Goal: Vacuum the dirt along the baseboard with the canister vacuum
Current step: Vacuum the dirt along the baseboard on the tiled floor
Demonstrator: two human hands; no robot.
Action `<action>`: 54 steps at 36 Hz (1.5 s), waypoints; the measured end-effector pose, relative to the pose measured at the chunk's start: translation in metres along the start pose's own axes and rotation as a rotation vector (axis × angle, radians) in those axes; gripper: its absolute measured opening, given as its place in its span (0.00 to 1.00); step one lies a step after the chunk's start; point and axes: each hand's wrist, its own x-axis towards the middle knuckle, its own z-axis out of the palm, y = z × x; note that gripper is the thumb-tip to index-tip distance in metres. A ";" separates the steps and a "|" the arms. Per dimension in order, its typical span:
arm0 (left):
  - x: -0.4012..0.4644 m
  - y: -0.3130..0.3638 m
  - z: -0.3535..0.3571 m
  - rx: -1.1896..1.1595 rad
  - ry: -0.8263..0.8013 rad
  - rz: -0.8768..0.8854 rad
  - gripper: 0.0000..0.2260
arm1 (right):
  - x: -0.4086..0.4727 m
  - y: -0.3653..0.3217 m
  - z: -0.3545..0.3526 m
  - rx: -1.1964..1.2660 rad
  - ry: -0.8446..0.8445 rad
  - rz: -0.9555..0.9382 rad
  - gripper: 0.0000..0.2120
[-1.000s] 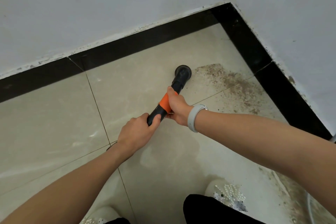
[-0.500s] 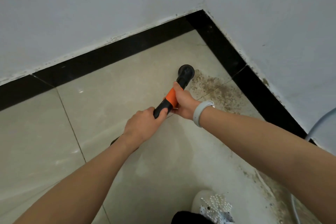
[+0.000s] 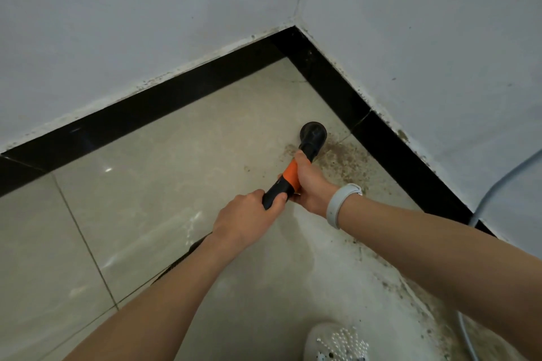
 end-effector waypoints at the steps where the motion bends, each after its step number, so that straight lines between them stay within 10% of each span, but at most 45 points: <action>1: 0.001 0.000 -0.001 0.007 -0.007 0.008 0.21 | -0.001 0.000 -0.001 0.024 0.005 0.006 0.18; 21: 0.052 0.031 -0.001 0.049 -0.077 0.087 0.23 | 0.014 -0.041 -0.026 0.017 0.112 0.007 0.17; 54: -0.077 -0.061 -0.013 0.372 0.071 0.069 0.20 | -0.057 0.074 0.036 0.157 -0.036 0.114 0.13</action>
